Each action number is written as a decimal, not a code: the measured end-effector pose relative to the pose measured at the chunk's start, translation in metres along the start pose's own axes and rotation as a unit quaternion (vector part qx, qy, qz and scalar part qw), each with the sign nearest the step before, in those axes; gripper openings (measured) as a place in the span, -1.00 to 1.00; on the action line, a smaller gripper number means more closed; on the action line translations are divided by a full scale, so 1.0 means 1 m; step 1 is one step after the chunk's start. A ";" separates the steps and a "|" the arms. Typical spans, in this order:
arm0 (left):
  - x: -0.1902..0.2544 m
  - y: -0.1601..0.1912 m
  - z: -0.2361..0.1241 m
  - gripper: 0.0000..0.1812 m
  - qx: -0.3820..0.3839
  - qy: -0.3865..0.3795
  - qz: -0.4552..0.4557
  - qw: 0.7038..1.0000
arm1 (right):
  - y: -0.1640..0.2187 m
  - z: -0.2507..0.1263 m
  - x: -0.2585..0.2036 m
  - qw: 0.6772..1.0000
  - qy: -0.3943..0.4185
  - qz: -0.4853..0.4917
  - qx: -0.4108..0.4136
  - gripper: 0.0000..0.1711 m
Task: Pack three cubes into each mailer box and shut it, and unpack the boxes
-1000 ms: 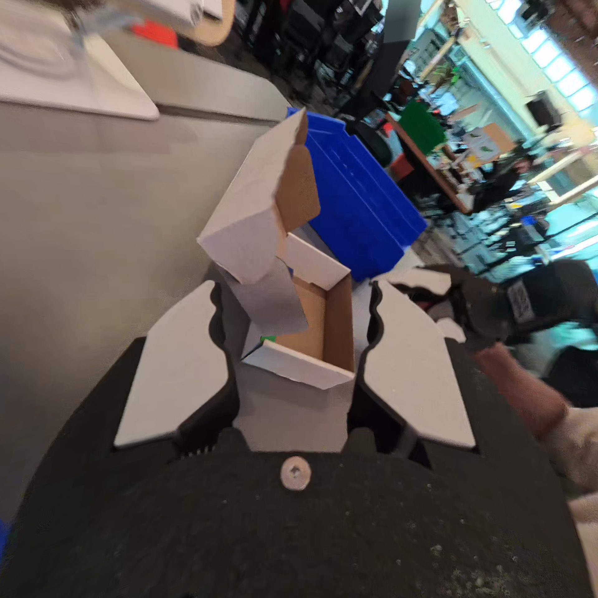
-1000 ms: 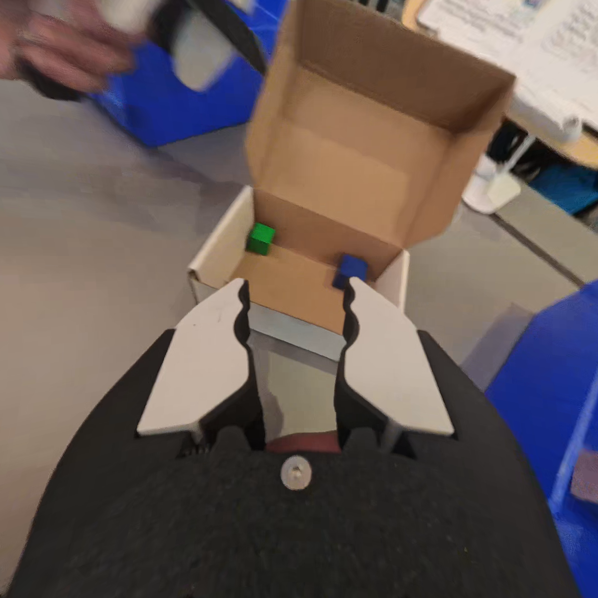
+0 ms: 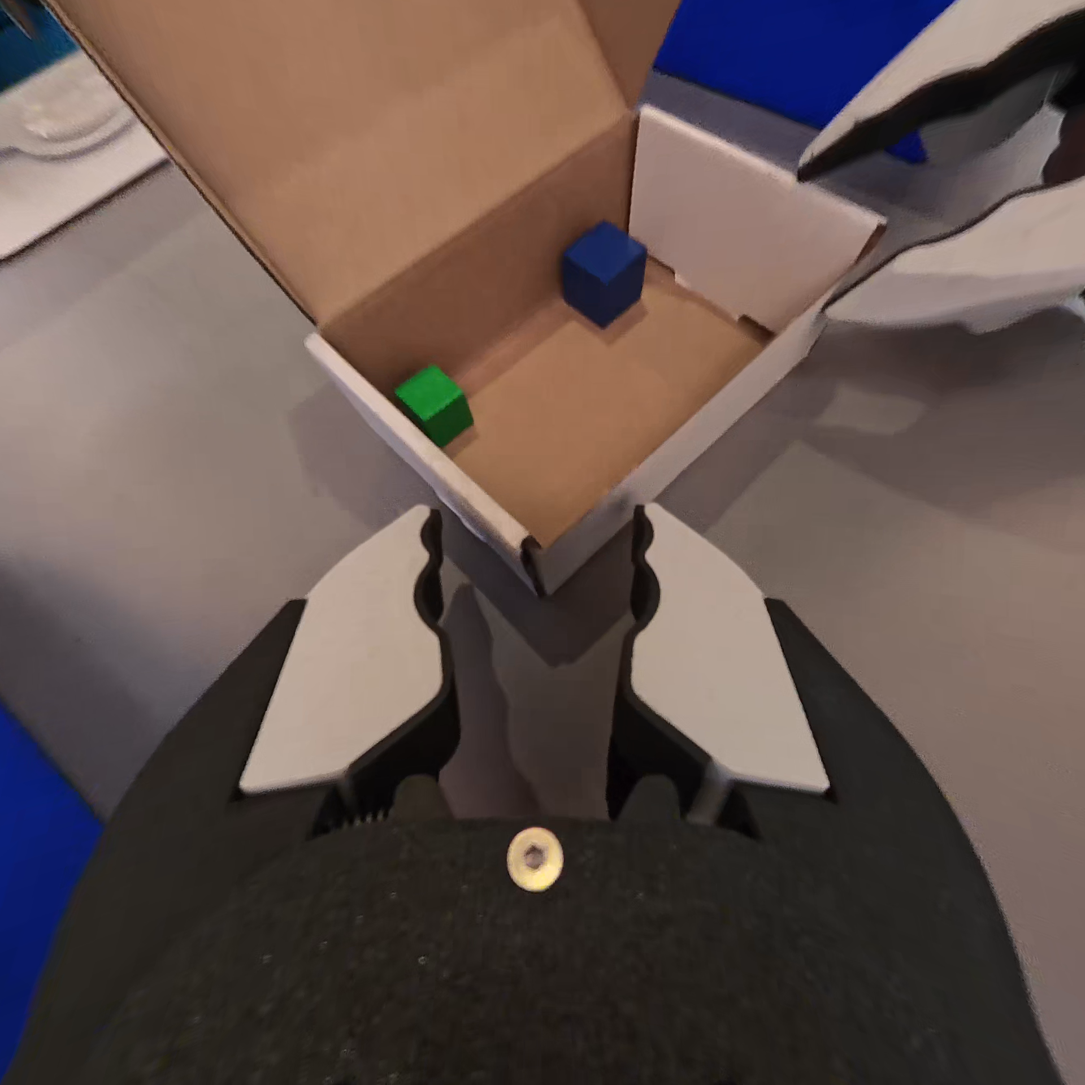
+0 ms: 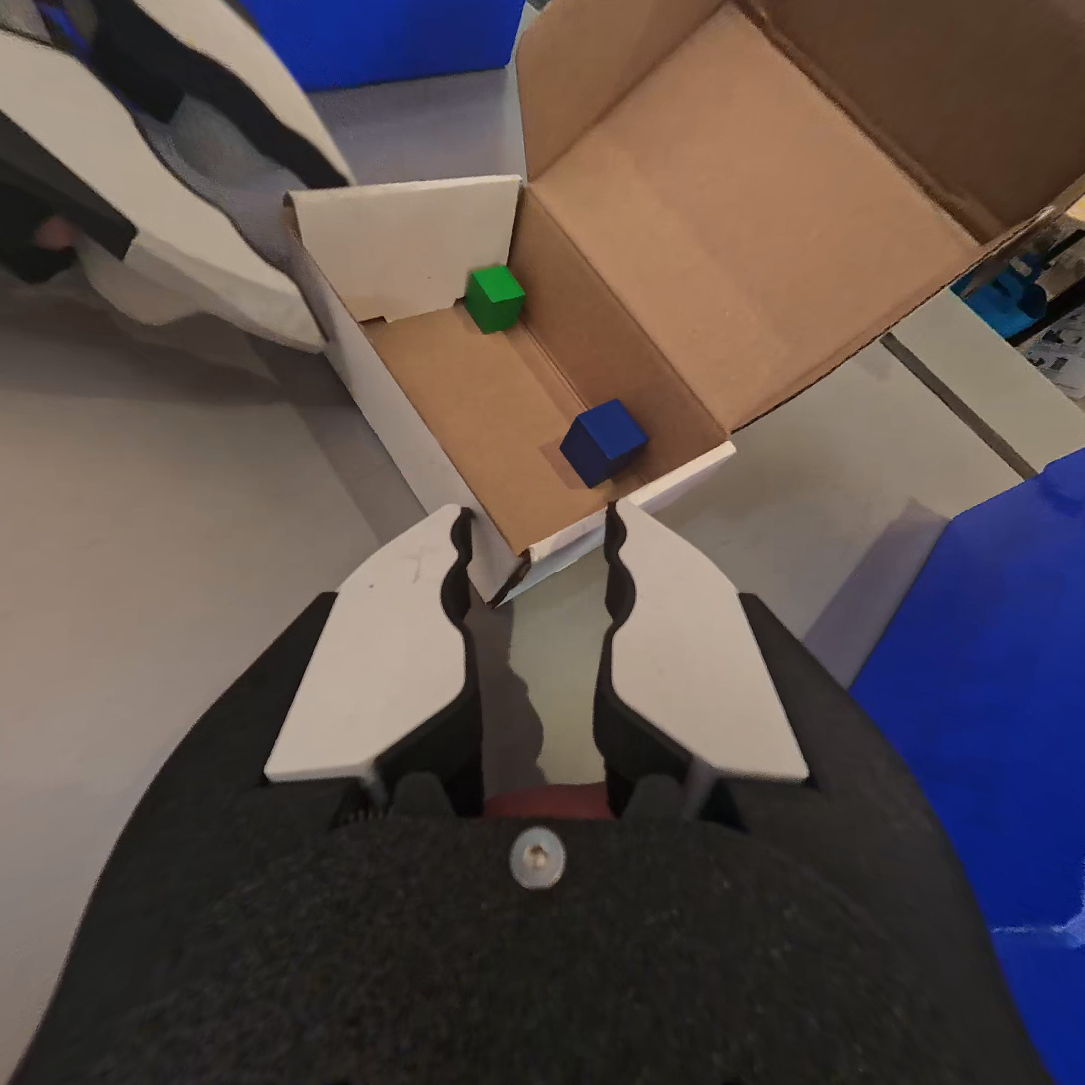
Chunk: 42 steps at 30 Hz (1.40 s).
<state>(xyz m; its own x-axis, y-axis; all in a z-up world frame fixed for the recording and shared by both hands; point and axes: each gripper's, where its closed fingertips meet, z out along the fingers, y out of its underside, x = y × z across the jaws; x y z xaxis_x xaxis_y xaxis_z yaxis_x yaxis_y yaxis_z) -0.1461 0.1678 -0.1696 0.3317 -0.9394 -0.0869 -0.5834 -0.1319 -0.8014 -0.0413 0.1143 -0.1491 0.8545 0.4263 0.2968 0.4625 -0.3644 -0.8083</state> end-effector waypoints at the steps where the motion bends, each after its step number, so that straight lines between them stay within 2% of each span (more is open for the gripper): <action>1: 0.002 0.002 0.001 -0.34 0.001 0.007 -0.004 1.000 | 0.000 0.001 0.001 1.000 0.001 -0.001 0.001 -0.49; 5: 0.003 -0.004 0.003 -0.37 0.017 0.000 0.007 1.000 | 0.000 0.003 0.004 1.000 0.008 -0.013 0.001 -0.49; 8: -0.001 -0.003 0.006 -0.51 0.011 -0.019 0.021 1.000 | 0.002 0.005 0.009 1.000 0.017 -0.020 -0.007 -0.47; 25: 0.003 -0.005 0.004 -0.55 0.015 -0.034 -0.020 0.999 | -0.001 0.011 0.014 1.000 0.018 -0.015 -0.019 -0.42; 27: 0.003 -0.008 -0.001 -0.53 0.028 -0.029 -0.008 0.999 | -0.002 0.009 0.017 1.000 0.022 -0.010 -0.016 -0.43; 31: 0.001 -0.013 -0.008 -0.29 0.043 -0.014 0.063 0.997 | -0.002 0.003 0.022 1.000 0.027 -0.002 -0.010 -0.44; 35: 0.003 -0.017 -0.007 -0.35 0.067 0.023 0.101 0.992 | -0.004 0.001 0.023 0.999 0.033 -0.001 -0.004 -0.47; 39: 0.002 -0.015 0.000 -0.35 0.058 0.034 0.093 0.993 | -0.013 0.000 0.022 0.998 0.055 -0.026 0.005 -0.51; 41: -0.001 -0.013 0.002 -0.49 0.056 0.019 0.100 0.993 | -0.023 -0.003 0.021 0.996 0.070 -0.050 0.009 -0.51; 42: -0.001 -0.013 0.003 -0.49 0.056 0.015 0.103 0.993 | -0.029 -0.004 0.018 0.996 0.069 -0.060 0.010 -0.51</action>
<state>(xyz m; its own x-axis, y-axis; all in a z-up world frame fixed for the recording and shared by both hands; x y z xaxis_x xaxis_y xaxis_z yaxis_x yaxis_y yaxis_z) -0.1369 0.1711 -0.1606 0.1910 -0.9518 -0.2399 -0.5504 0.0985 -0.8291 -0.0382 0.1292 -0.1177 0.8182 0.3475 0.4580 0.5598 -0.3004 -0.7723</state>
